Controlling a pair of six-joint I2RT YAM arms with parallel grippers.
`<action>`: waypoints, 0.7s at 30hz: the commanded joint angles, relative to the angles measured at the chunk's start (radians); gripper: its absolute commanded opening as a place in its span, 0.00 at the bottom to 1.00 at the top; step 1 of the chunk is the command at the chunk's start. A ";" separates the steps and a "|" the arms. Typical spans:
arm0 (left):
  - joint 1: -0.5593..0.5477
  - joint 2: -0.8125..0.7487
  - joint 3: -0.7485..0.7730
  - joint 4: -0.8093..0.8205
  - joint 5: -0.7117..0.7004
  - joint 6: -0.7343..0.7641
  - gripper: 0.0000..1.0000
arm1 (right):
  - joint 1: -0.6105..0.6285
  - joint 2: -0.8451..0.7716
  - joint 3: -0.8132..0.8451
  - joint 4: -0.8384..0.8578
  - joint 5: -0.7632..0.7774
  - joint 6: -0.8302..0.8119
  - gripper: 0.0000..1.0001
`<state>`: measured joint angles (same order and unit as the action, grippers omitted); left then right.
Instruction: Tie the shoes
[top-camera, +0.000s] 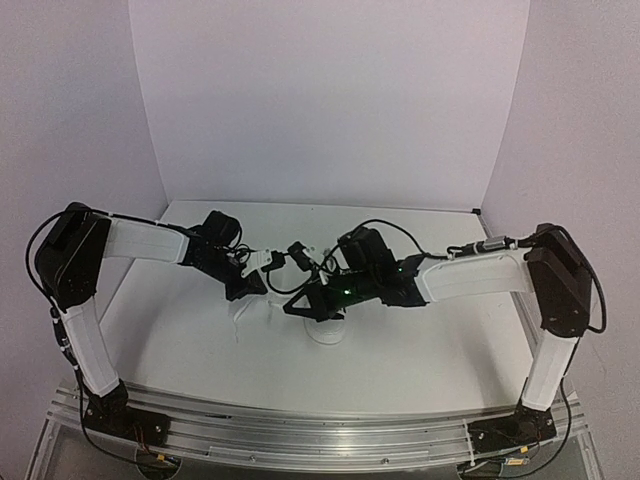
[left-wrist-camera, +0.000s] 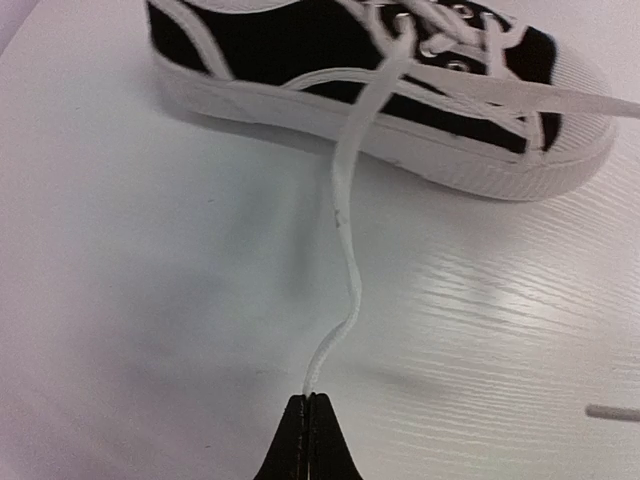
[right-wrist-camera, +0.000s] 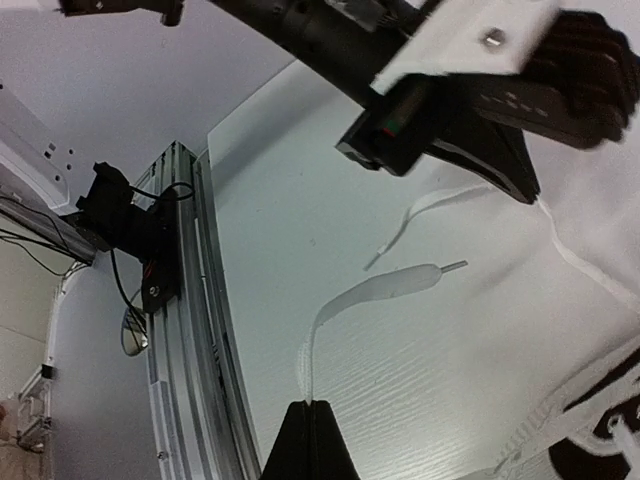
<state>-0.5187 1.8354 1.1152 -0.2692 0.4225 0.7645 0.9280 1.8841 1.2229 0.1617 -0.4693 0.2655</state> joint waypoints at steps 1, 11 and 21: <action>-0.028 -0.079 -0.049 -0.024 0.099 0.066 0.00 | -0.029 -0.099 -0.161 0.206 0.009 0.207 0.00; -0.017 0.027 0.223 -0.187 0.335 0.116 0.73 | -0.114 -0.172 -0.402 0.405 0.126 0.395 0.00; -0.125 0.279 0.475 -0.072 0.254 -0.104 0.47 | -0.138 -0.179 -0.482 0.503 0.307 0.461 0.00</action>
<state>-0.5800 2.0288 1.5499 -0.3660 0.7023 0.7262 0.7933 1.7451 0.7663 0.5728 -0.2610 0.6825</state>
